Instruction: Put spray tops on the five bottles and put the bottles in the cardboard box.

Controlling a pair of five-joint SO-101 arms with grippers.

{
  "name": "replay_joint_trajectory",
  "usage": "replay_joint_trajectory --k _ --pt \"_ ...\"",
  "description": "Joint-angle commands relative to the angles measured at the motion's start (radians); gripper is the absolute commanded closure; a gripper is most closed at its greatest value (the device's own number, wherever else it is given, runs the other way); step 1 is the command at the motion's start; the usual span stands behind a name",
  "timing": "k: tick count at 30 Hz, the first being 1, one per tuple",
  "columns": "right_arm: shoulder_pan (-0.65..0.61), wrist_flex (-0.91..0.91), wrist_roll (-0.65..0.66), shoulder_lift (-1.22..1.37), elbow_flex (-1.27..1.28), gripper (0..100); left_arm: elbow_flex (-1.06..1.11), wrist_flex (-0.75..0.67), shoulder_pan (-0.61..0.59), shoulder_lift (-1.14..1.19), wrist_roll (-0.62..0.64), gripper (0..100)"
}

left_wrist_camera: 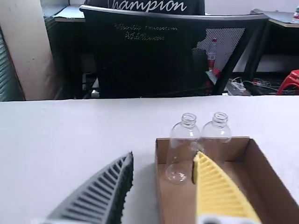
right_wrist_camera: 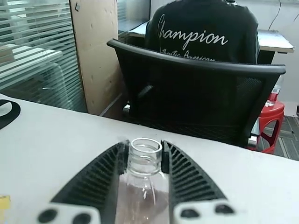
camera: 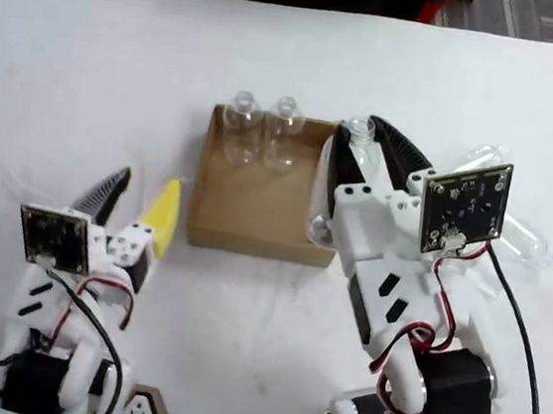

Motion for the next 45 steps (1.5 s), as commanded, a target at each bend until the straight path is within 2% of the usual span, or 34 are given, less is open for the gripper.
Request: replay_joint_trajectory --k 1,4,11,16,22,28,32,38,45 --pt "-0.008 -0.131 -0.009 0.022 0.032 98.3 -0.044 0.006 0.094 -0.002 0.020 80" --pt "-0.059 -0.232 -0.011 0.067 0.084 98.3 -0.044 0.028 0.154 -0.002 0.018 79" --pt "-0.177 -0.320 -0.011 0.180 0.095 98.3 -0.048 0.051 0.265 -0.002 0.014 79" --pt "-0.173 -0.395 -0.009 0.294 0.095 98.3 -0.061 0.091 0.318 -0.030 -0.084 79" --pt "-0.295 -0.338 -0.015 0.303 0.095 98.3 -0.052 0.087 0.328 -0.028 -0.081 79" --pt "-0.387 -0.213 -0.011 0.179 0.094 98.3 0.061 -0.057 0.272 -0.028 -0.081 79" --pt "-0.372 -0.168 -0.009 0.136 0.097 98.3 0.084 -0.100 0.225 -0.028 -0.081 79" --pt "-0.335 -0.163 -0.008 0.134 0.095 98.3 0.084 -0.092 0.231 -0.028 -0.081 79" --pt "-0.099 -0.271 0.084 0.168 0.100 98.3 0.084 -0.057 0.203 -0.028 -0.089 80"
